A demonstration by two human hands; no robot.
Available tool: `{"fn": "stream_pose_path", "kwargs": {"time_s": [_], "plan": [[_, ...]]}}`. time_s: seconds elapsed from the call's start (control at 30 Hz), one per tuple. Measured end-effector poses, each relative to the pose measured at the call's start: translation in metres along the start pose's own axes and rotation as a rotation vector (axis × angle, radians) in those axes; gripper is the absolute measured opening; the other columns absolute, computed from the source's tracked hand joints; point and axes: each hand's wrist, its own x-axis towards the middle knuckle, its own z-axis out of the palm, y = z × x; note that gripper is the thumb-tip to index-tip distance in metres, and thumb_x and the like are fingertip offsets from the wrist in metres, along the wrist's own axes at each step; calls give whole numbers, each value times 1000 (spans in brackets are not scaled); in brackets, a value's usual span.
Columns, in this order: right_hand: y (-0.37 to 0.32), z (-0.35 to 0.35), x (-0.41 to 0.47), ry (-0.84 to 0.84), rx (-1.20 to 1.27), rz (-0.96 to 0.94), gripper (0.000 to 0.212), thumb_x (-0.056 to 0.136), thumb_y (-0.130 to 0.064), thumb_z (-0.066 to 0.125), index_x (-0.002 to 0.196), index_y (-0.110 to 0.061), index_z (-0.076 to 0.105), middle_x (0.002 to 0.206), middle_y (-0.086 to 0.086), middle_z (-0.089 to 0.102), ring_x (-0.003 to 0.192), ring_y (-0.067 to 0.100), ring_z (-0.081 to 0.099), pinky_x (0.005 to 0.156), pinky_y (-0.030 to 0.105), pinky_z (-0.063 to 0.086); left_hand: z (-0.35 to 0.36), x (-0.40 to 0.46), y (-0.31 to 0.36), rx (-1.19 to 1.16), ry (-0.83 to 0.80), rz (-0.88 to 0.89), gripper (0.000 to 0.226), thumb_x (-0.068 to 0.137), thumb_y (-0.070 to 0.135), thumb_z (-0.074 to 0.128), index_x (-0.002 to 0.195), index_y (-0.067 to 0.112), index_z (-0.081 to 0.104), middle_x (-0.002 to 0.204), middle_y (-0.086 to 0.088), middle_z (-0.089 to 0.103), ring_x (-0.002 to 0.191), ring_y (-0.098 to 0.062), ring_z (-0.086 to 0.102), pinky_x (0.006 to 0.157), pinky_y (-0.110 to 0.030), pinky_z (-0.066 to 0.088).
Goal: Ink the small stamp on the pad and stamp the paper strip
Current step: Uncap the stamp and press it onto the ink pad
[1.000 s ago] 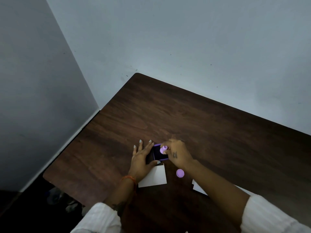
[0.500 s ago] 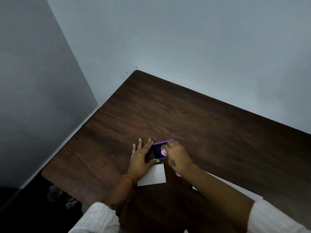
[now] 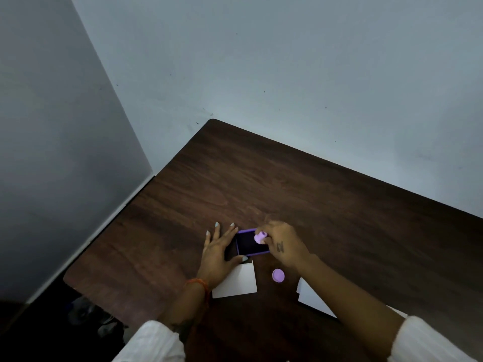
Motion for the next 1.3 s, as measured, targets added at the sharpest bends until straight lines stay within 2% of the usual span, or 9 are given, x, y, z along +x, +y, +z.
{"fn": "stream_pose_path", "kwargs": {"time_s": [0.13, 0.4, 0.5, 0.63, 0.73, 0.9, 1.07, 1.2, 1.3], "plan": [[-1, 14, -2, -118, -245, 23, 27, 93, -12, 45, 118, -7, 53, 124, 14, 56, 116, 25, 49, 97, 33, 42, 1, 0, -1, 11, 3, 6, 77, 79, 39, 66, 143, 24, 26, 155, 4, 22, 144, -16, -6, 116, -38, -11], [-9, 17, 2, -151, -368, 42, 38, 89, -8, 51, 126, -5, 44, 130, 18, 49, 120, 29, 45, 101, 37, 42, 1, -1, -2, 1, 11, 9, 77, 79, 38, 66, 143, 25, 25, 155, 3, 23, 143, -15, -5, 115, -37, -11], [1, 8, 5, -176, -316, -35, 30, 94, -11, 40, 121, -3, 51, 124, 18, 55, 116, 30, 48, 97, 35, 40, 2, 0, -2, 3, 21, 13, 76, 79, 38, 67, 142, 25, 26, 155, 3, 24, 144, -17, -3, 116, -37, -11], [-5, 8, 7, -48, -179, 71, 23, 90, -6, 45, 104, -3, 62, 109, 16, 63, 102, 28, 57, 82, 28, 42, 2, 0, 0, 2, 43, 2, 75, 79, 36, 67, 142, 24, 28, 154, 3, 26, 145, -19, -1, 116, -36, -9], [-3, -3, 11, -16, -76, 141, 20, 86, -6, 49, 87, 2, 66, 94, 21, 67, 88, 35, 61, 75, 37, 49, 1, 0, 0, -2, 48, 5, 75, 79, 35, 68, 142, 24, 29, 154, 2, 27, 145, -21, 0, 117, -38, -8], [0, 4, 10, -62, -231, 42, 23, 92, -9, 44, 109, -2, 57, 115, 15, 58, 108, 28, 51, 90, 36, 44, 1, 0, 0, -2, 48, 1, 75, 79, 35, 68, 142, 24, 29, 154, 3, 26, 144, -18, -1, 115, -34, -10], [-4, 7, 15, -35, -206, 145, 17, 88, -5, 49, 102, -3, 58, 111, 16, 61, 101, 28, 56, 85, 35, 49, 2, 0, 0, -2, 52, -1, 75, 79, 35, 68, 142, 24, 28, 154, 4, 26, 144, -16, -2, 116, -34, -10], [0, 7, 14, -143, -364, -10, 28, 88, -7, 51, 116, -2, 50, 120, 18, 55, 111, 30, 50, 92, 37, 45, 2, 1, 0, 1, 42, 1, 75, 79, 35, 68, 142, 25, 28, 154, 3, 26, 145, -20, -1, 116, -36, -10], [5, 4, 15, -77, -287, -2, 22, 89, -5, 47, 109, -3, 56, 115, 15, 59, 106, 27, 53, 88, 34, 45, 1, 0, 0, 4, 41, -3, 75, 79, 35, 68, 142, 25, 28, 154, 3, 26, 145, -21, -1, 116, -36, -10]]}}
